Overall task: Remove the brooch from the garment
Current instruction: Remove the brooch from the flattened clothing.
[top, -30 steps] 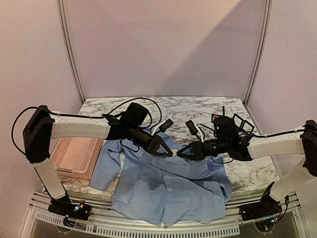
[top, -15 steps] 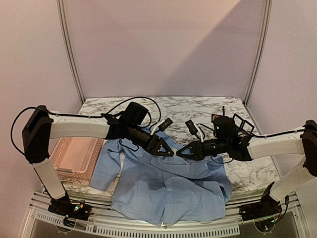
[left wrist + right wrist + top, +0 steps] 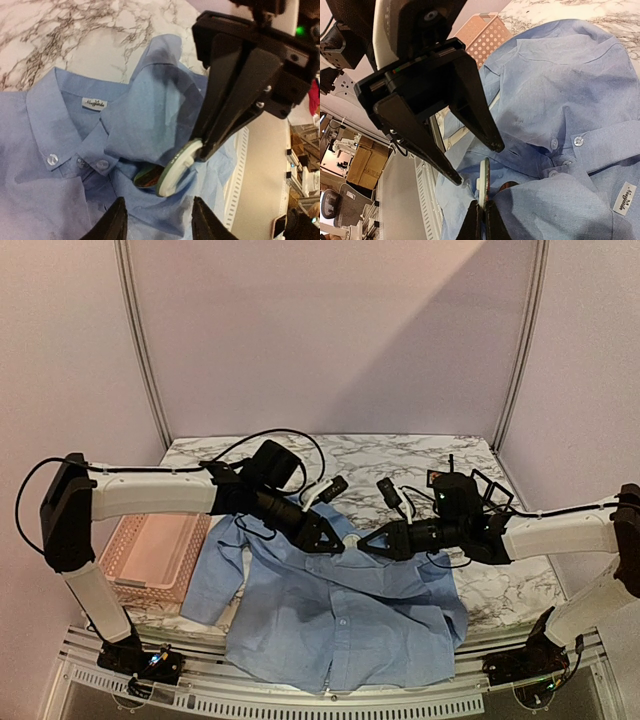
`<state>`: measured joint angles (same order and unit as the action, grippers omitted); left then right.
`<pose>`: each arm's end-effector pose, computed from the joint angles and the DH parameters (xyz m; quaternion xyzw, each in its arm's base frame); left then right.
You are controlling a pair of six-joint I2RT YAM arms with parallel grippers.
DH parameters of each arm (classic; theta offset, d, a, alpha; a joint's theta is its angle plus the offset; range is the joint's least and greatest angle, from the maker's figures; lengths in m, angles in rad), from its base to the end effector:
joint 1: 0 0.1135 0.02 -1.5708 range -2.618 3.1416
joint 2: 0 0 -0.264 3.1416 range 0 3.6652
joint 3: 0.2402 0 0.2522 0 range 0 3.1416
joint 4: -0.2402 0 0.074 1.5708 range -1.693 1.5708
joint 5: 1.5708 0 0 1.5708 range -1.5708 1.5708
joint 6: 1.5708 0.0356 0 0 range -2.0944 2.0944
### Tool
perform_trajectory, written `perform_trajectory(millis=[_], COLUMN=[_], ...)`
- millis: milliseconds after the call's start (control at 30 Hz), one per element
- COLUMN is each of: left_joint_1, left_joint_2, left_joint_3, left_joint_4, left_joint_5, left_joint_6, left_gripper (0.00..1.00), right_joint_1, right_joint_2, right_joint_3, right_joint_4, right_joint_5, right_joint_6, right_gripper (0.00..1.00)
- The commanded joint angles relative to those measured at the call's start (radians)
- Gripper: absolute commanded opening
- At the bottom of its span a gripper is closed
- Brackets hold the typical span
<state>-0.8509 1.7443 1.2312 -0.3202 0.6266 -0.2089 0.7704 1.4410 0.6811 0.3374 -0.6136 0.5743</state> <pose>0.2333 -0.2977 0.2294 0.3854 0.8070 -0.4214 0.1506 0.2001 0.2228 0.2078 -0.2416 0.7805 0.5209 0.2471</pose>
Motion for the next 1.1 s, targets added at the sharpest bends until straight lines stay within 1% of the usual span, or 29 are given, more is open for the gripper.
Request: perform_trajectory(millis=[0, 67, 200, 300, 367, 533, 800, 1067], left_joint_1=[-0.025, -0.025, -0.029, -0.034, -0.038, -0.058, -0.063, -0.063], left_joint_2=[-0.027, -0.027, -0.018, -0.019, -0.016, -0.003, 0.001, -0.006], left_joint_3=[0.021, 0.019, 0.021, 0.018, 0.017, 0.025, 0.03, 0.027], left_joint_4=[-0.06, -0.056, -0.049, -0.038, -0.04, -0.054, -0.057, -0.055], left_joint_5=[-0.061, -0.051, -0.021, -0.015, -0.02, -0.027, -0.037, -0.057], left_joint_6=[0.051, 0.048, 0.039, 0.032, 0.033, 0.042, 0.039, 0.034], left_gripper=[0.41, 0.42, 0.46, 0.53, 0.53, 0.39, 0.01, 0.0], right_joint_1=[-0.001, -0.002, 0.0, -0.001, -0.002, -0.002, -0.001, 0.0], right_joint_2=[-0.025, -0.025, -0.025, -0.021, -0.019, -0.018, -0.019, -0.022], right_joint_3=[0.009, 0.009, 0.009, 0.009, 0.011, 0.017, 0.025, 0.032], right_joint_4=[-0.008, -0.01, -0.011, -0.012, -0.012, -0.017, -0.041, -0.078], right_joint_5=[0.018, 0.021, 0.026, 0.029, 0.029, 0.035, 0.052, 0.067], right_joint_6=[-0.011, -0.012, -0.014, -0.014, -0.012, -0.013, -0.026, -0.038], right_gripper=[0.0, 0.0, 0.0, 0.0, 0.0, 0.0, 0.0, 0.0])
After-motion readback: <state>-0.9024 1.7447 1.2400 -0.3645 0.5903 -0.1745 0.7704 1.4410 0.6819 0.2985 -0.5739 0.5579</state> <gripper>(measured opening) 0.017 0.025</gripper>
